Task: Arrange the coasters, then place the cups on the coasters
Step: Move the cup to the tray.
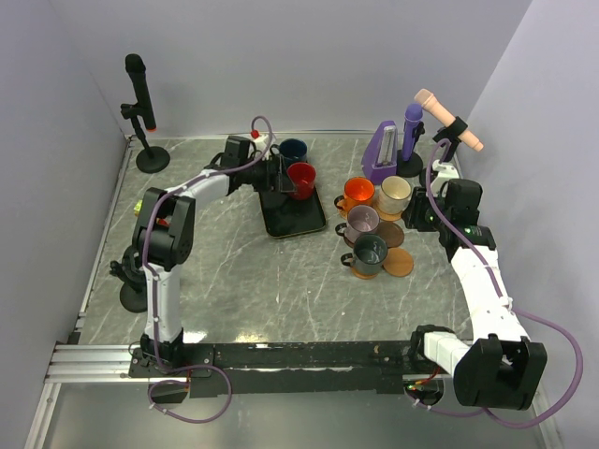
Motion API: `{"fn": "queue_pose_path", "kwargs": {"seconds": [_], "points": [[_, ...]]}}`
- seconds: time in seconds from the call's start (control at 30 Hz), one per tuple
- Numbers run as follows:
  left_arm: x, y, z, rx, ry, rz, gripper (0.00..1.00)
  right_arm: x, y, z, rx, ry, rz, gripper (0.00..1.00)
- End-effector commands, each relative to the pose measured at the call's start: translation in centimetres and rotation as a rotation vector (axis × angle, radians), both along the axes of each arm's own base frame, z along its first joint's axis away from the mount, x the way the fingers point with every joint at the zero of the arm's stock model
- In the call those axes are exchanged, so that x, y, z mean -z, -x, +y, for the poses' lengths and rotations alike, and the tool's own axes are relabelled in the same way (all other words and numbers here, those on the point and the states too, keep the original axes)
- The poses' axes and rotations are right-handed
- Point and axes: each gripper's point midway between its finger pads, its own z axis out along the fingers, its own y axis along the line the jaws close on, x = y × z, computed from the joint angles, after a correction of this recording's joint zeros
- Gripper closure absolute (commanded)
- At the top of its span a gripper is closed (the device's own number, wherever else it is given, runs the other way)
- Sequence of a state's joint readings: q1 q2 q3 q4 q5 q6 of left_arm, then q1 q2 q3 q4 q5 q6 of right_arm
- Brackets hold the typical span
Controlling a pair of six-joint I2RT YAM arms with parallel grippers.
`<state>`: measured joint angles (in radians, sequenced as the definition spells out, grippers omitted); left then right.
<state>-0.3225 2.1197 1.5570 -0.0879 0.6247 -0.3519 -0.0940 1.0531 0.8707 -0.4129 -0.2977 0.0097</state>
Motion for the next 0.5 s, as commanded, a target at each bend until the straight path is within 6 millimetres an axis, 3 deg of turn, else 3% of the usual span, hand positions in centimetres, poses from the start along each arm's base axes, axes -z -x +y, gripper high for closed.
{"fn": "queue_pose_path", "kwargs": {"seconds": [0.0, 0.47], "points": [[-3.2, 0.5, -1.8, 0.052, 0.060, -0.075, 0.18, -1.2, -0.4, 0.5, -0.018, -0.004, -0.034, 0.54], [-3.2, 2.4, -3.5, 0.070, 0.046, -0.041, 0.19, -0.6, 0.0, 0.6, -0.022, -0.003, -0.024, 0.54]]}}
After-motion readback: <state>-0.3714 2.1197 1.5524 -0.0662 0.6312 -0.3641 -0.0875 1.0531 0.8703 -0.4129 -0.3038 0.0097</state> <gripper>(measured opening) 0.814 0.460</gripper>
